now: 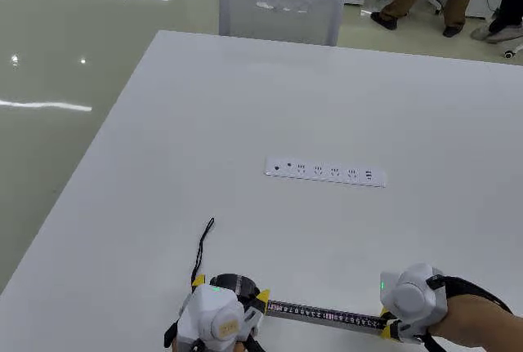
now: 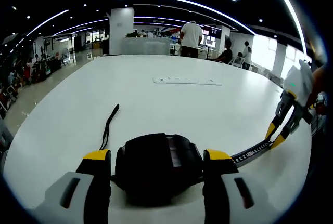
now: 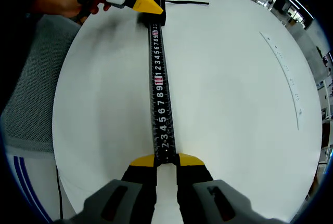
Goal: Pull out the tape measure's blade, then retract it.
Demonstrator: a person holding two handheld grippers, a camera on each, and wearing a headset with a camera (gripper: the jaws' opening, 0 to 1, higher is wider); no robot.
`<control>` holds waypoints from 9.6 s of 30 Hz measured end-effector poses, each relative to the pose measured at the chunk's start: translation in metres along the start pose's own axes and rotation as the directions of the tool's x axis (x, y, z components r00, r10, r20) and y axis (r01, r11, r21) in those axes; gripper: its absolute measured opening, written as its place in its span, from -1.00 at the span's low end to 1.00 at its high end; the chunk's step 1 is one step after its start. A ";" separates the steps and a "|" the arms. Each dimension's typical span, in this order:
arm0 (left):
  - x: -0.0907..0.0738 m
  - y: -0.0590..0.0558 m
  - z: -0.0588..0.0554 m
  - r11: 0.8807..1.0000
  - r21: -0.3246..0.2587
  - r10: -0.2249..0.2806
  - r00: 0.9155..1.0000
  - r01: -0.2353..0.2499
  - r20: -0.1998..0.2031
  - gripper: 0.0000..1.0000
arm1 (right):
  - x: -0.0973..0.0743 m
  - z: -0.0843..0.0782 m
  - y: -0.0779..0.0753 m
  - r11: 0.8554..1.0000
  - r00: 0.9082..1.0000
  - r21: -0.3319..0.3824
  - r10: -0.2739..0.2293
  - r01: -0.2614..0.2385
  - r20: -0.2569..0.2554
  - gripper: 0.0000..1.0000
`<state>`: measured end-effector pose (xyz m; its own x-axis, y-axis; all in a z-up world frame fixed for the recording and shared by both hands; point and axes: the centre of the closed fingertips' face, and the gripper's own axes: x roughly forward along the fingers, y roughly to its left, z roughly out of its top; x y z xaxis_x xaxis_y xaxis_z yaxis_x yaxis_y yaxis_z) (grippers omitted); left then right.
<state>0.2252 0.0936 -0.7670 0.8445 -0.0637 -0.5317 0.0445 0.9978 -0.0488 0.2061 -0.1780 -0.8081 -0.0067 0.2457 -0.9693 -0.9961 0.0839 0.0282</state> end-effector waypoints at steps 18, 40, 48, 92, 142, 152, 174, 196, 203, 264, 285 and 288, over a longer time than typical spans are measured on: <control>0.008 -0.001 -0.007 0.996 0.083 -0.004 0.998 0.009 -0.058 0.23 | 0.001 -0.001 0.000 1.000 1.000 0.007 -0.004 0.004 -0.001 -0.75; 0.005 -0.002 -0.008 0.994 0.096 -0.047 0.996 0.054 -0.079 0.18 | 0.004 0.013 -0.001 1.000 0.999 -0.012 -0.009 0.010 0.051 -0.78; 0.007 -0.002 -0.011 0.993 0.099 -0.057 0.995 0.065 -0.082 0.17 | 0.005 0.012 -0.001 1.000 0.999 -0.006 -0.012 0.012 0.050 -0.78; 0.010 0.000 -0.013 0.989 0.106 -0.094 0.991 0.105 -0.096 0.16 | 0.008 0.040 0.004 1.000 0.996 0.003 -0.006 0.006 0.092 -0.78; 0.005 -0.003 -0.010 0.987 0.105 -0.110 0.988 0.121 -0.108 0.17 | 0.019 0.081 0.003 1.000 0.990 0.010 -0.005 0.003 0.139 -0.77; 0.013 -0.001 -0.014 0.986 0.104 -0.116 0.987 0.128 -0.112 0.17 | 0.028 0.094 0.005 1.000 0.989 -0.006 -0.001 0.001 0.146 -0.77; 0.011 -0.002 -0.014 0.986 0.104 -0.117 0.987 0.128 -0.112 0.16 | 0.037 0.114 0.006 1.000 0.986 -0.026 0.009 -0.005 0.169 -0.77; 0.009 -0.002 -0.014 0.986 0.103 -0.121 0.987 0.132 -0.110 0.16 | 0.029 0.136 0.015 0.999 0.979 -0.042 0.017 -0.009 0.203 -0.78; 0.005 -0.004 -0.011 0.986 0.103 -0.119 0.987 0.130 -0.109 0.16 | 0.032 0.140 0.013 0.999 0.978 -0.045 0.019 -0.010 0.205 -0.78; 0.008 -0.004 -0.010 0.984 0.090 -0.144 0.983 0.154 -0.116 0.17 | 0.045 0.192 0.019 0.996 0.958 -0.081 0.051 -0.029 0.282 -0.76; 0.008 -0.002 -0.009 0.983 0.080 -0.153 0.981 0.163 -0.116 0.18 | 0.055 0.212 0.019 0.997 0.948 -0.069 0.056 -0.036 0.313 -0.75; 0.009 -0.001 -0.010 0.984 0.077 -0.154 0.981 0.163 -0.117 0.18 | 0.056 0.214 0.020 0.996 0.946 -0.076 0.061 -0.038 0.318 -0.75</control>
<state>0.2273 0.0915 -0.7803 0.7596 -0.2181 -0.6127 0.2231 0.9723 -0.0694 0.2049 0.0445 -0.8098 -0.0386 0.5442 -0.8380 -0.9989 0.0010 0.0467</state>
